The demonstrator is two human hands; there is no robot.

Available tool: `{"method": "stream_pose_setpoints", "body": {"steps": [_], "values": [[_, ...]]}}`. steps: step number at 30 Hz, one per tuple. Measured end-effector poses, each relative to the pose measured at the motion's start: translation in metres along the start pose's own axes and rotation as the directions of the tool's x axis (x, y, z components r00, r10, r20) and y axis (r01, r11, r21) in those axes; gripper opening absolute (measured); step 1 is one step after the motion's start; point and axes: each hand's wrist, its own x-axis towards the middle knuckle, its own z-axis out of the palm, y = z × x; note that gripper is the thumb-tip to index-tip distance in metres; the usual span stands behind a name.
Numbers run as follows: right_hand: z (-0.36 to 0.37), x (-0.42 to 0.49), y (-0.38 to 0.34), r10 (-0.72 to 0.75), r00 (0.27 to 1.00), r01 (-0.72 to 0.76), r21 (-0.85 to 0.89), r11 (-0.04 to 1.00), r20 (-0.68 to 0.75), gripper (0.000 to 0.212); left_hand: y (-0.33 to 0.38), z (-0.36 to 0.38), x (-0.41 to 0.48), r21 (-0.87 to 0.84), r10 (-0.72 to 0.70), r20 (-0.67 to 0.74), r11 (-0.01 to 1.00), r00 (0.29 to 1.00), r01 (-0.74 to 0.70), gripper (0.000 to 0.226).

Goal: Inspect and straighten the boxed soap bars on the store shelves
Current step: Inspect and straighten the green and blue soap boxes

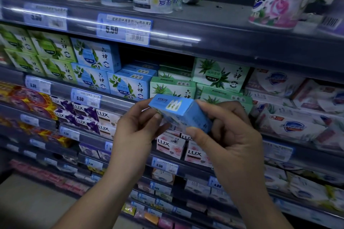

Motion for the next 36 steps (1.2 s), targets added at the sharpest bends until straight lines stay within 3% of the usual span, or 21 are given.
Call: {"method": "stream_pose_setpoints", "body": {"steps": [5, 9, 14, 18, 22, 25, 32, 36], "values": [[0.004, 0.003, 0.001, 0.039, 0.999, -0.038, 0.029, 0.999, -0.016, 0.037, 0.003, -0.008, 0.001, 0.072, 0.072, 0.009, 0.995, 0.997, -0.073, 0.028], [0.004, 0.006, 0.003, 0.295, 0.954, -0.281, 0.172, 0.944, -0.059, 0.033, 0.016, -0.014, 0.001, 0.114, 0.143, -0.004, 0.983, 0.990, -0.141, 0.016], [0.011, 0.013, 0.004, 0.464, 0.886, -0.442, 0.266, 0.857, -0.025, 0.028, 0.028, -0.010, 0.004, 0.117, 0.065, 0.007, 0.991, 0.998, -0.065, 0.042], [0.010, 0.016, 0.007, 0.539, 0.843, -0.517, 0.283, 0.808, 0.002, 0.043, 0.031, -0.008, 0.008, 0.105, 0.014, -0.010, 0.994, 1.000, -0.013, 0.030], [0.008, 0.018, 0.008, 0.501, 0.866, -0.488, 0.214, 0.846, -0.007, 0.028, 0.030, -0.008, 0.010, 0.132, 0.064, -0.044, 0.990, 0.997, -0.057, 0.033], [0.007, 0.019, 0.007, 0.414, 0.908, -0.406, 0.109, 0.907, -0.059, 0.039, 0.029, -0.013, 0.012, 0.199, 0.162, -0.086, 0.970, 0.983, -0.142, 0.039], [0.019, 0.025, 0.005, 0.326, 0.943, -0.324, 0.041, 0.945, -0.072, 0.032, 0.035, -0.021, 0.015, 0.346, 0.324, -0.121, 0.900, 0.938, -0.266, 0.015], [0.036, 0.030, 0.002, 0.328, 0.943, -0.324, 0.062, 0.944, -0.061, 0.038, 0.043, -0.034, 0.028, 0.418, 0.352, -0.064, 0.859, 0.934, -0.295, 0.033]]}}
